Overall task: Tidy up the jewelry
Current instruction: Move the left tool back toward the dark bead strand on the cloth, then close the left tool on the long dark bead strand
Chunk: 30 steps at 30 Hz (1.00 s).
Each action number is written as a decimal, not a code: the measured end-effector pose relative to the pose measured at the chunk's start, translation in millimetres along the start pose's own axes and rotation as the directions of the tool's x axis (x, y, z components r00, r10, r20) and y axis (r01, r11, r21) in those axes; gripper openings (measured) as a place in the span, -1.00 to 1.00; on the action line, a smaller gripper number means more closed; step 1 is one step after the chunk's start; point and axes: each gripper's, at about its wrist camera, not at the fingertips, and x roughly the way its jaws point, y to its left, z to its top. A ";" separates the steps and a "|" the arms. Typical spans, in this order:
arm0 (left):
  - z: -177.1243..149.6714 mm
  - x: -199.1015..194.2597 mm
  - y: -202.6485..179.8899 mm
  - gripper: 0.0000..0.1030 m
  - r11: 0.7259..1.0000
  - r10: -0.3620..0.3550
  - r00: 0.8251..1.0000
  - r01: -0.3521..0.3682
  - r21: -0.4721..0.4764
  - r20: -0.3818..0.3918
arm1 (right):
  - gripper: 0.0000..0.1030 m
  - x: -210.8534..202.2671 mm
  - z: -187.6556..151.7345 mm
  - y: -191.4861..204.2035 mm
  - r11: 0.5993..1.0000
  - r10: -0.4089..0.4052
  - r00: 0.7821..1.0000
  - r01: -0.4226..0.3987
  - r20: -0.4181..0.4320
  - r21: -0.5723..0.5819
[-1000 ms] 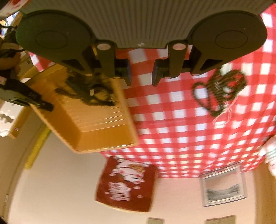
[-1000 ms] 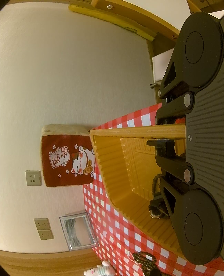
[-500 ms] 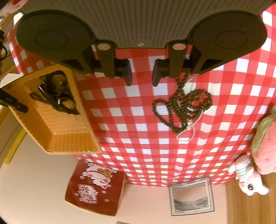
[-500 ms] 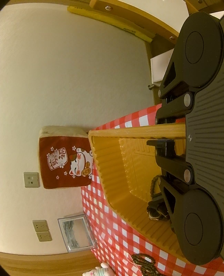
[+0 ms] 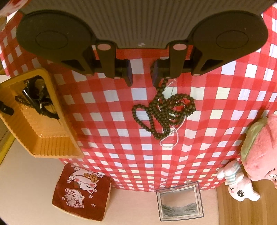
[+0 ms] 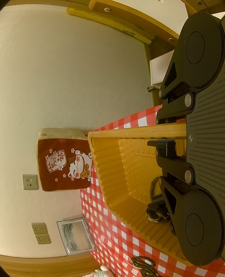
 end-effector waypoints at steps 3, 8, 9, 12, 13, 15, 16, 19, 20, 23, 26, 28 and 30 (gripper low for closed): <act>-0.4 4.3 1.4 -0.59 1.000 0.011 1.000 -0.011 0.016 -0.002 | -0.91 -0.4 -0.3 0.3 1.000 -0.003 1.000 0.003 -0.001 0.002; 2.1 14.4 4.2 -0.59 0.999 0.027 1.000 -0.027 0.039 0.001 | -0.91 -0.6 -0.5 1.4 1.000 -0.009 1.000 0.009 -0.005 0.005; 2.5 16.3 4.4 -0.59 0.999 0.031 1.000 -0.031 0.043 0.002 | -0.91 -0.8 -0.8 1.4 1.000 -0.010 1.000 0.010 -0.006 0.005; 4.8 24.1 4.5 -0.59 0.997 0.041 0.999 -0.041 0.065 0.008 | -0.91 -1.3 -1.1 1.3 1.000 -0.012 1.000 0.012 -0.008 0.006; 6.1 27.2 4.4 -0.59 0.996 0.045 0.999 -0.045 0.076 0.009 | -0.91 -1.0 -0.7 1.4 1.000 -0.013 1.000 0.013 -0.009 0.006; 8.3 32.8 4.4 -0.59 0.994 0.051 0.999 -0.052 0.092 0.014 | -0.91 -1.1 -0.8 1.4 1.000 -0.014 1.000 0.015 -0.010 0.006; 9.2 35.7 4.6 -0.59 0.994 0.052 0.999 -0.053 0.099 0.017 | -0.91 -1.2 -0.7 1.5 1.000 -0.015 1.000 0.015 -0.010 0.006; 11.9 45.1 4.2 -0.59 0.990 0.065 0.998 -0.067 0.123 0.018 | -0.91 -0.6 -0.4 1.6 1.000 -0.015 1.000 0.015 -0.011 0.006; 12.4 48.2 4.4 -0.59 0.989 0.068 0.998 -0.070 0.130 0.017 | -0.91 -0.5 -0.4 1.6 1.000 -0.015 1.000 0.015 -0.012 0.006; 12.9 56.1 5.6 -0.59 0.987 0.080 0.997 -0.080 0.138 0.008 | -0.91 -0.6 -0.4 1.6 1.000 -0.015 1.000 0.015 -0.011 0.006; 11.8 61.6 6.8 -0.59 0.986 0.090 0.996 -0.089 0.142 -0.001 | -0.91 -0.2 -0.8 1.5 1.000 -0.015 1.000 0.015 -0.013 0.006; 10.8 63.1 7.4 -0.59 0.986 0.089 0.996 -0.089 0.142 0.004 | -0.91 -0.1 -0.8 1.5 1.000 -0.016 1.000 0.016 -0.013 0.006; 11.0 63.3 7.3 -0.60 0.986 0.088 0.996 -0.088 0.142 0.007 | -0.91 0.4 -0.9 1.3 1.000 -0.017 1.000 0.017 -0.014 0.007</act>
